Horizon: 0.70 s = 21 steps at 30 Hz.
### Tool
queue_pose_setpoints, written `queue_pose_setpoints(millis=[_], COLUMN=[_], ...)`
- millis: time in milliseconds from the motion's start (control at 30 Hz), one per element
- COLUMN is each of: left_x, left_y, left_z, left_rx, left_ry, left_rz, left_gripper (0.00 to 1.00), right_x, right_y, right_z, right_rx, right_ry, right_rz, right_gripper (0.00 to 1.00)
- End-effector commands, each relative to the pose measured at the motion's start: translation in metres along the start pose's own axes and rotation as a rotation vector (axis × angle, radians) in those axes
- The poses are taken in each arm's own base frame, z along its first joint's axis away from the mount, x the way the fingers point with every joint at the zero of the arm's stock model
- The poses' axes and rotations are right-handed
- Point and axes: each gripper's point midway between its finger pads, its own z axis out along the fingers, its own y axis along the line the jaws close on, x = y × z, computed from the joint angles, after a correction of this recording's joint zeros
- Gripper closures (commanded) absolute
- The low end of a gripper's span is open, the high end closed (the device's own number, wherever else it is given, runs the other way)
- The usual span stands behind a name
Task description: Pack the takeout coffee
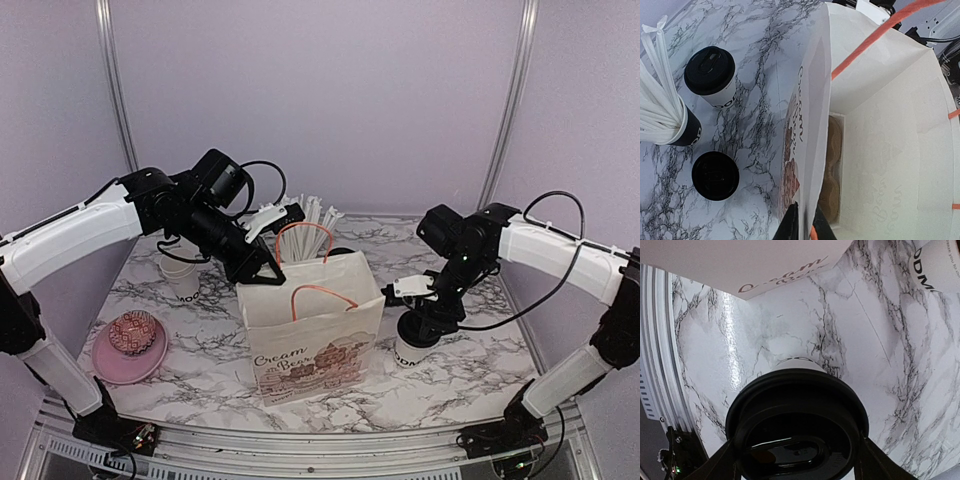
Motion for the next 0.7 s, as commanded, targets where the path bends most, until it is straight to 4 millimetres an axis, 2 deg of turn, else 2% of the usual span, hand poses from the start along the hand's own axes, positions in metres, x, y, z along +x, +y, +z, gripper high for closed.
queue_pose_setpoints(millis=[0,100,200,433,500,667], left_x=[-0.006,-0.010,-0.015,-0.021,-0.021,-0.023], left_y=[-0.003,-0.001,0.000,-0.006,-0.008,-0.008], left_z=[-0.007,-0.006,-0.006,-0.005,-0.004,-0.004], left_rx=[-0.002,-0.009,-0.007,0.015,0.021,0.021], left_ry=[-0.009,-0.013,-0.018,-0.027,-0.025,-0.029], left_rz=[0.006,0.002,-0.001,-0.002,-0.003,-0.006], left_gripper=[0.90,0.90,0.92,0.97,1.00,1.00], right_x=[-0.026,-0.039,-0.048,-0.074,-0.084,-0.101], right_y=[-0.014,-0.018,-0.027,-0.046,-0.044,-0.023], right_z=[-0.043,-0.064,-0.094,-0.191,-0.222,-0.280], right_rx=[0.090,0.099,0.129,0.342,0.400,0.471], right_ry=[-0.120,-0.182,-0.246,-0.414,-0.480,-0.629], right_rz=[-0.025,-0.037,-0.039,-0.079,-0.101,-0.181], right_gripper=[0.46,0.47,0.48,0.50,0.50,0.52])
